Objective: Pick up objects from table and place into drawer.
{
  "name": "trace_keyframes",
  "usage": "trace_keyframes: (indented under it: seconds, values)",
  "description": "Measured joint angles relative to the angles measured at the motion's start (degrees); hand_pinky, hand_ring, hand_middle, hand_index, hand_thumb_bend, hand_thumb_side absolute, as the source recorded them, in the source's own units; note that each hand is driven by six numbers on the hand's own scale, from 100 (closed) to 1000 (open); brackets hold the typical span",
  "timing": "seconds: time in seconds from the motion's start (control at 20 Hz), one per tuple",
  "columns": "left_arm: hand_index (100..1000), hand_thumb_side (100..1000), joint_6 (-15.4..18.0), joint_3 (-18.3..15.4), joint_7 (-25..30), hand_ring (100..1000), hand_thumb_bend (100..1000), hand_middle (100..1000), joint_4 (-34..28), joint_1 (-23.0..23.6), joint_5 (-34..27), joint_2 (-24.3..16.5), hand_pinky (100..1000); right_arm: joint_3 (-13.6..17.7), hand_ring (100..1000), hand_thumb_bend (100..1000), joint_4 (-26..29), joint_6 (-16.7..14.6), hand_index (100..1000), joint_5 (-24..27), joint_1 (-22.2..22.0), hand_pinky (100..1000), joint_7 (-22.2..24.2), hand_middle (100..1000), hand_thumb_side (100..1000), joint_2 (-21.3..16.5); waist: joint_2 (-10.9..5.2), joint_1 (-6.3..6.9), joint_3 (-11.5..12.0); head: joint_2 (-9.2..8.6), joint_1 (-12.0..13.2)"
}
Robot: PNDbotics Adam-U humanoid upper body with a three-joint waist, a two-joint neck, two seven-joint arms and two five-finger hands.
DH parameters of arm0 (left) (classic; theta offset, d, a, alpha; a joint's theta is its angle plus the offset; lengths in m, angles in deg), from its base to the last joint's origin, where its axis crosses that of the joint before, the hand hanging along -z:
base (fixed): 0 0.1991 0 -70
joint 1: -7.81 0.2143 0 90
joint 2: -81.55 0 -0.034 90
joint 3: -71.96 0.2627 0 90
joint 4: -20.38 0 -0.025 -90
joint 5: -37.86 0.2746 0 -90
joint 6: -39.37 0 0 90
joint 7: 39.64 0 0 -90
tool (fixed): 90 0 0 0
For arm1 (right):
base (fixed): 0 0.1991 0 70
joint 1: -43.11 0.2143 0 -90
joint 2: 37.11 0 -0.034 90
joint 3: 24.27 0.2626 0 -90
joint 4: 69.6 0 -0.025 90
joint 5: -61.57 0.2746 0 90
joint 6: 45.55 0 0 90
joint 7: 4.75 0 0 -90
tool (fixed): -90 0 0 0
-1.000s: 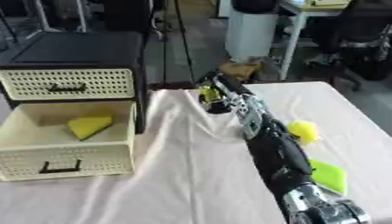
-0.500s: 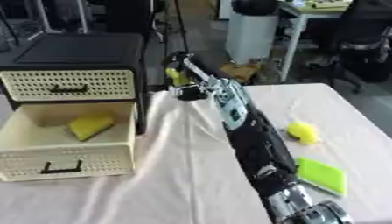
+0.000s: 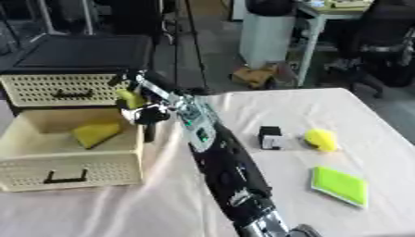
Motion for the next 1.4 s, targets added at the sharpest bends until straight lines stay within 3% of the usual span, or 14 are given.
trace_keyframes:
  seconds: [0.25, 0.55, 0.6, 0.8, 0.9, 1.0, 1.15, 1.3, 1.4]
  values:
    - [722, 1000, 0.0, 0.0, 0.0, 100, 534, 100, -0.1, -0.2, -0.1, 0.1, 100, -0.5, 666, 100, 1.0, -1.2, 833, -3.9, 0.0, 453, -0.5, 844, 100, 3.4, 0.03, 0.1, 0.8, -0.01, -0.6]
    - [722, 1000, 0.3, 0.7, 0.3, 100, 534, 100, -0.1, -1.1, -0.3, 0.9, 100, 0.6, 666, 100, -0.1, -2.2, 841, -18.4, 0.1, 448, -10.0, 859, 100, 6.1, 0.84, 0.89, 3.1, -0.87, -1.8]
    - [722, 1000, 0.3, 0.7, 0.3, 100, 534, 100, -0.2, -1.2, -0.4, 1.1, 100, 0.9, 699, 100, -0.6, -2.1, 847, -21.4, 0.3, 490, -12.2, 874, 111, 6.5, 1.02, 0.95, 3.4, -1.1, -2.0]
    - [721, 1000, 0.5, 0.7, 0.4, 100, 535, 100, -0.4, -1.6, -0.6, 1.4, 100, 1.7, 947, 439, -2.7, -1.1, 890, -34.6, 1.0, 915, -20.1, 961, 352, 7.1, 1.45, 1.04, 4.2, -1.76, -2.5]
    - [721, 1000, 0.5, 0.8, 0.5, 100, 535, 100, -0.5, -1.6, -0.7, 1.5, 100, 1.9, 1000, 555, -3.6, -0.2, 907, -41.3, 1.0, 995, -23.1, 991, 416, 7.3, 1.49, 1.0, 4.3, -2.03, -2.6]
    - [721, 1000, 0.5, 0.8, 0.5, 100, 535, 100, -0.5, -1.7, -0.7, 1.5, 100, 2.1, 1000, 598, -4.3, 0.5, 912, -46.6, 1.1, 1000, -25.3, 1000, 444, 7.4, 1.5, 0.86, 4.3, -2.06, -2.6]
    - [721, 1000, 0.5, 0.8, 0.5, 100, 535, 100, -0.5, -1.8, -0.7, 1.5, 100, 2.6, 1000, 577, -4.9, 1.2, 908, -50.9, 1.1, 1000, -27.6, 995, 439, 7.4, 1.5, 0.67, 4.3, -2.07, -2.6]
    - [721, 1000, 0.5, 0.8, 0.5, 100, 534, 100, -0.5, -1.8, -0.7, 1.5, 100, 3.0, 974, 474, -4.8, 1.8, 890, -51.6, 1.1, 932, -29.9, 950, 385, 7.3, 1.44, 0.6, 3.8, -2.07, -2.4]
    - [721, 1000, 0.6, 0.8, 0.6, 100, 531, 100, -0.5, -1.8, -0.7, 1.4, 100, 3.0, 902, 395, -4.1, 2.1, 874, -50.6, 1.1, 855, -31.3, 913, 350, 6.6, 1.22, 0.4, 3.3, -2.07, -2.2]
